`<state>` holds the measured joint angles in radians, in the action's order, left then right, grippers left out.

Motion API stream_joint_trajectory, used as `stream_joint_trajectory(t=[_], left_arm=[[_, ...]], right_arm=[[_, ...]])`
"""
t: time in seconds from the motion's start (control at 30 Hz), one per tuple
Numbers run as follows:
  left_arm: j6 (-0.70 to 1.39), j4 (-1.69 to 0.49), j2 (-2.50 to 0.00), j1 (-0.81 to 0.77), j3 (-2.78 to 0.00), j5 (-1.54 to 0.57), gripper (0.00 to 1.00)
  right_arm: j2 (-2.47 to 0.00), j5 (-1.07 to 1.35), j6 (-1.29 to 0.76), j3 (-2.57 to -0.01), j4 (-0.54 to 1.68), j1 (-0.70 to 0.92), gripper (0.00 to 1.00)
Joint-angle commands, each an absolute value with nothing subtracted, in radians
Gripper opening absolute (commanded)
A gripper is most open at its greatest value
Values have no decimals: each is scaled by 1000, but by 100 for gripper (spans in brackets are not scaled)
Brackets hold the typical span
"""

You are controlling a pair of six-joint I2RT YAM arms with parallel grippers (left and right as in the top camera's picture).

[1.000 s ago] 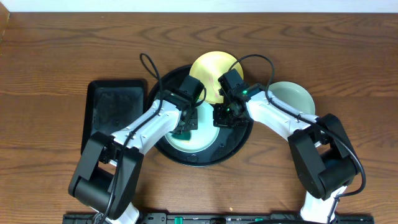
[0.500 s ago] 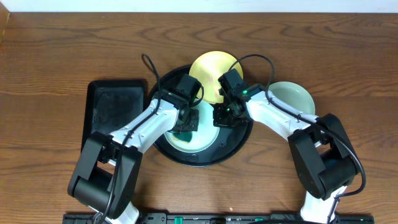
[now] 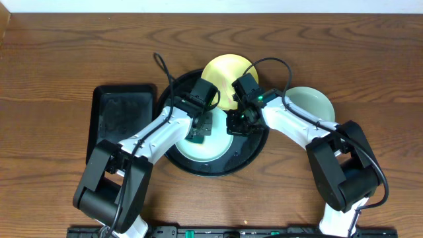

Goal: Clean dirty plates on tray and stack at the side
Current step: 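Scrub the mint plate with the sponge while the right gripper holds it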

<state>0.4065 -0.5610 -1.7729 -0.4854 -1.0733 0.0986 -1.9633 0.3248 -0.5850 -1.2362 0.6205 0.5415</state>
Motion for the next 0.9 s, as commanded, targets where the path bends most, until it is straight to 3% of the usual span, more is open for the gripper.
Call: stream_joint_trajectory(t=[0.0,0.1,0.23,0.4,0.6,0.87], left_arm=[[614,-590,-1784,-479,-1064,296,7],[556,-629,-1784,-484,-1064,218,7],[152,-646,-1784,-484,-1064,-178,8],[-56,-667,-1784,-484,-1064,-469,8],[-43,-594,-1784,-481,-1064,-378,7],[312,-499,-1784,-481,-1064,169,7]], right_arm=[[-1985,316,-598,-1247,620,538,1],[-1985,316,-598,-1247,620,538,1],[-1985,316,-598,-1247,620,538,1],[-1985,315,-598,-1247,620,538,1],[-1985,316,-598,-1247,621,538,1],[-1985,315,-598,-1247,620,538,1]])
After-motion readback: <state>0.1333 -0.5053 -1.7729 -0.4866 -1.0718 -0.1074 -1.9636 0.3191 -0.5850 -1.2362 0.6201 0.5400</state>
